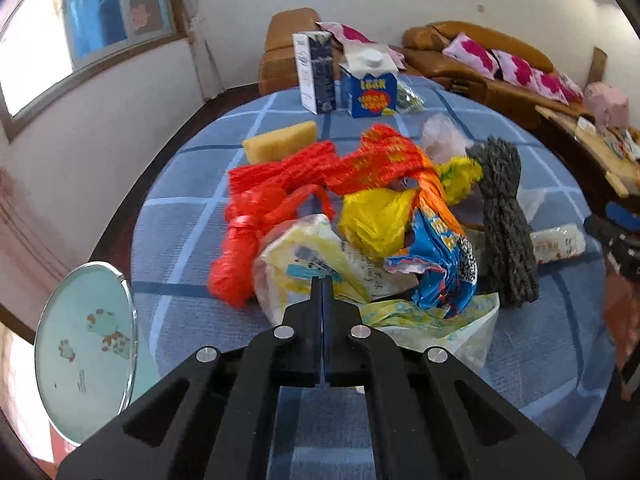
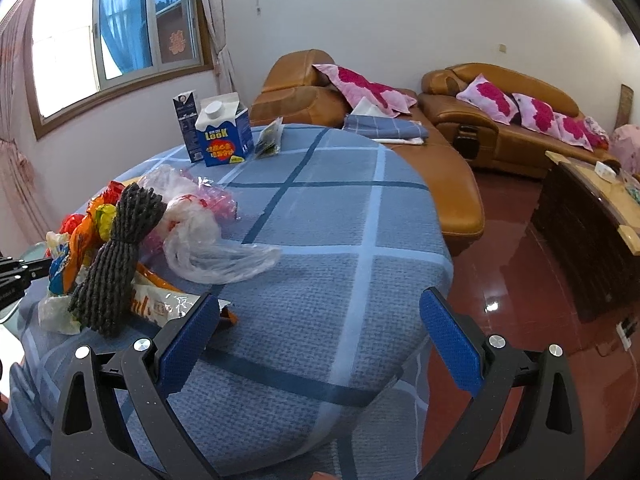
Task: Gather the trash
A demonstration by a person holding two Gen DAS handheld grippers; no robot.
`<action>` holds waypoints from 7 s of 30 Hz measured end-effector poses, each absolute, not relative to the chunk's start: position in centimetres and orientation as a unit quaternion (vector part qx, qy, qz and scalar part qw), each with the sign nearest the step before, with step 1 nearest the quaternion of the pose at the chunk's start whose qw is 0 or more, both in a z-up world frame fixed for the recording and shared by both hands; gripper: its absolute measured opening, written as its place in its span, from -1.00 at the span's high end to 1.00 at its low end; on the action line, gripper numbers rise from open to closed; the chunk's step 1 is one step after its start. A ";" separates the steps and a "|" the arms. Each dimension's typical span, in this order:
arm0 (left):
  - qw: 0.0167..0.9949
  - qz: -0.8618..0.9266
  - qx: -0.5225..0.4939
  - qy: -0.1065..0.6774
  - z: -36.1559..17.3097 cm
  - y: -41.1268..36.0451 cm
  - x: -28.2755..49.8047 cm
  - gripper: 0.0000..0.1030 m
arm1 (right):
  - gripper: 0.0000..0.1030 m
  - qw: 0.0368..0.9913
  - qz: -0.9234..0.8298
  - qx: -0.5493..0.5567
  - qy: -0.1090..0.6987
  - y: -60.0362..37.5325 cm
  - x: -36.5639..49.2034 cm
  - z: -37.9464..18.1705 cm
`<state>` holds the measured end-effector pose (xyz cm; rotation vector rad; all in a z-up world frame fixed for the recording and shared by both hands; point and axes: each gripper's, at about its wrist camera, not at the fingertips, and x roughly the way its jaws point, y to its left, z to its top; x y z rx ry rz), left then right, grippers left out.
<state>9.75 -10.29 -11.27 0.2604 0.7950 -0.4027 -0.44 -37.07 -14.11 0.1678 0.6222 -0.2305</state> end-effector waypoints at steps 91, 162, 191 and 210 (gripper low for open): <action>0.935 -0.052 0.062 0.346 -6.2 4.2 7.5 1.00 | -0.45 0.929 -0.112 0.027 0.352 -34.7 4.0 -11.5; 0.929 0.110 0.058 0.348 -6.7 11.7 10.3 1.00 | 0.90 0.948 0.196 0.058 0.244 -20.2 13.7 -5.0; 0.919 0.146 0.058 0.362 -8.5 15.4 9.8 0.99 | 0.90 0.926 0.274 -0.077 0.246 -6.7 15.9 -7.0; 0.919 0.144 0.052 0.365 -8.7 15.6 9.9 0.99 | 0.90 0.916 0.297 -0.108 0.246 -4.2 15.2 -7.6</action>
